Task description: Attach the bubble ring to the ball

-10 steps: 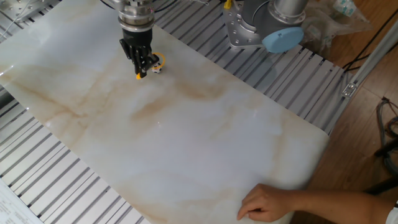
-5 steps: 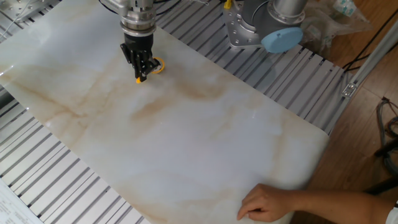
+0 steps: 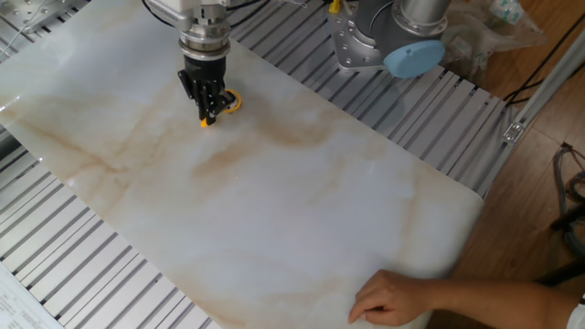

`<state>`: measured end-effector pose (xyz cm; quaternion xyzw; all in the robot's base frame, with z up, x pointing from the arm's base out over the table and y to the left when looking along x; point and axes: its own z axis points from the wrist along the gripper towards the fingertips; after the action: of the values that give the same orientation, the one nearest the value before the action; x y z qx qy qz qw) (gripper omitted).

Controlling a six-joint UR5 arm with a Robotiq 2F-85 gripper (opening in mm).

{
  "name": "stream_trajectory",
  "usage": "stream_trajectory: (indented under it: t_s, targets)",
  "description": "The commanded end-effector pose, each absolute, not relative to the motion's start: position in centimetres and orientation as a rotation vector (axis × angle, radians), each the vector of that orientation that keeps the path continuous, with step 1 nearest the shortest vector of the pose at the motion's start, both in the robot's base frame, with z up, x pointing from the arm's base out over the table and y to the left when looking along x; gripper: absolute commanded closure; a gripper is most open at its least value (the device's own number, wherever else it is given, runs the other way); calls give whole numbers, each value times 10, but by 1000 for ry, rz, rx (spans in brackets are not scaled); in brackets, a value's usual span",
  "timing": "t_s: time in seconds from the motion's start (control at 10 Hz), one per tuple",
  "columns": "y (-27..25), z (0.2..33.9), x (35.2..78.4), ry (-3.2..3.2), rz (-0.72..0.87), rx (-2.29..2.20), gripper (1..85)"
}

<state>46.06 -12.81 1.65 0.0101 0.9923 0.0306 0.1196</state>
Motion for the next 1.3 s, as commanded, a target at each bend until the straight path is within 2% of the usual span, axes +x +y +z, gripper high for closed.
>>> stream_trajectory:
  t_s: [0.0,0.2,0.5,0.9,1.2]
  targets:
    - [-128,15,460,2900,104,26,843]
    - [-127,18,458,2907,101,-19,710]
    - [-127,23,453,2917,106,-56,587]
    - [-127,25,449,2920,109,-89,530]
    - [-151,43,446,2944,55,-72,580]
